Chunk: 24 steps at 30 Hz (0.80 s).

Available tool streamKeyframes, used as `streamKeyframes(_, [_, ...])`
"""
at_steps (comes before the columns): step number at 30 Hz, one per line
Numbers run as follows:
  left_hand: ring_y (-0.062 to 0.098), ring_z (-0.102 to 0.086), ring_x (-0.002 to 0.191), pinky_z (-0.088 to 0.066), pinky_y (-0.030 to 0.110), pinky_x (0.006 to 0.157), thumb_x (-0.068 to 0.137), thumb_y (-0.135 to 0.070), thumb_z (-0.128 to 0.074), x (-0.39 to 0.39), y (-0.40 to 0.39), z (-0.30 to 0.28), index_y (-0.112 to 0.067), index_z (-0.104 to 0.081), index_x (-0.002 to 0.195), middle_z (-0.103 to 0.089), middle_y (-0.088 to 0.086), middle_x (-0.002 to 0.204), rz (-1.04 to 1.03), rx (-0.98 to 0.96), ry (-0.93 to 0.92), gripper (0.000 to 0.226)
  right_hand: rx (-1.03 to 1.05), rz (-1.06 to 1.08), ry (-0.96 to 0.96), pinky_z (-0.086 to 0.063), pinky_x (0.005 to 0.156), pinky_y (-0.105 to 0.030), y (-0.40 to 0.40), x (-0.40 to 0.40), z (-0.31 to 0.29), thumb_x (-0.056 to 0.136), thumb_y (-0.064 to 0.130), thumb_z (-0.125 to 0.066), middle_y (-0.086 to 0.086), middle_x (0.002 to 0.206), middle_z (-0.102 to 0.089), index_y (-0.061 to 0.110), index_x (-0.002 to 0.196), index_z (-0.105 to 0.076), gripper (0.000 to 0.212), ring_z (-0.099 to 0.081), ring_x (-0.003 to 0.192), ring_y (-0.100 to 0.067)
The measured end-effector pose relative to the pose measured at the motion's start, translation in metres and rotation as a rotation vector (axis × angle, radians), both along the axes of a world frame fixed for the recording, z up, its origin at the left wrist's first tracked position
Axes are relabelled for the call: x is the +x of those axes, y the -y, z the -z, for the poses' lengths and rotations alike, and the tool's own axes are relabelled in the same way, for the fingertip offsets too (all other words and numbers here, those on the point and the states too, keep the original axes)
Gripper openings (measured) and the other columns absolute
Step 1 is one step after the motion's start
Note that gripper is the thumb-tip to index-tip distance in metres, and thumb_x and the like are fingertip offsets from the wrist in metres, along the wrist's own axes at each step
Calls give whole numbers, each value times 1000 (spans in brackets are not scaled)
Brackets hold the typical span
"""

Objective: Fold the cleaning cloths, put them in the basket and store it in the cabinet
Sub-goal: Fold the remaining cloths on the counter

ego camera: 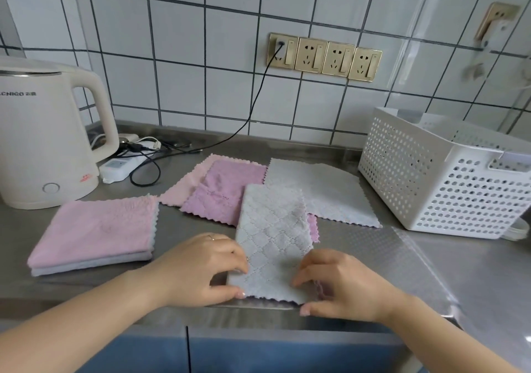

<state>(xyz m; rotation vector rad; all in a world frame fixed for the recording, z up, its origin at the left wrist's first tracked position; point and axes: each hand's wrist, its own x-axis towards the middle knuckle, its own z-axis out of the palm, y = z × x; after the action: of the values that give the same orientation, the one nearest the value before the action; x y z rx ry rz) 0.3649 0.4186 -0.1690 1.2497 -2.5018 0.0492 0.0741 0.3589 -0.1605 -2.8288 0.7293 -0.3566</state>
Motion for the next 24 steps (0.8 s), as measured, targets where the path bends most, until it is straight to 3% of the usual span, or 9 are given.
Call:
streamKeyframes(5, [-1, -53, 96, -35, 14, 86, 77, -63, -53, -17, -5, 14, -35, -64, 100, -60, -21, 102, -82, 31, -111, 38, -126, -34, 81, -51, 66, -20, -9, -1, 6, 81, 38, -65, 18, 98, -66, 33, 94, -69, 14, -58, 84, 0])
streamKeyframes(8, [-2, -53, 88, -36, 14, 79, 78, -50, -53, -25, -10, 13, -32, -65, 92, -61, -20, 93, -114, -8, -150, 25, -223, 26, 135, -51, 60, -21, -11, 0, 7, 80, 30, -60, 17, 83, -68, 31, 86, -69, 11, -59, 73, -2])
streamKeyframes(11, [-5, -51, 86, -39, 13, 74, 77, -49, -49, -30, -12, 14, -32, -65, 88, -59, -21, 91, -171, 26, -251, 26, -260, 128, 224, -47, 52, -19, -13, -1, 6, 80, 27, -57, 14, 69, -63, 27, 84, -67, 11, -55, 59, -4])
streamKeyframes(15, [-2, -53, 90, -45, 20, 77, 77, -50, -47, -36, -15, 13, -34, -62, 88, -57, -23, 93, -219, 82, -337, 24, -231, 145, 301, -43, 54, -10, -17, -3, 7, 81, 24, -59, 15, 70, -64, 27, 88, -61, 7, -51, 59, 3])
streamKeyframes(18, [-2, -53, 86, -42, 17, 74, 81, -34, -56, -39, -17, 11, -29, -62, 87, -58, -20, 93, -264, 121, -416, 10, -251, 133, 290, -50, 54, -20, -19, -7, 7, 83, 27, -57, 15, 76, -67, 31, 89, -55, 7, -57, 60, -1])
streamKeyframes(21, [0, -49, 90, -33, 9, 75, 81, -22, -57, -42, -17, 13, -25, -63, 86, -57, -18, 93, -318, 129, -422, 9, -271, 70, 241, -53, 58, -25, -19, -8, 6, 84, 28, -59, 17, 89, -67, 29, 89, -63, 6, -63, 71, -4])
streamKeyframes(24, [5, -45, 90, -27, 7, 76, 70, -26, -48, -42, -17, 19, -29, -64, 83, -55, -19, 90, -379, 94, -385, 21, -301, 46, 231, -54, 63, -21, -20, -7, 7, 88, 31, -59, 19, 98, -66, 29, 93, -70, 12, -64, 83, 1])
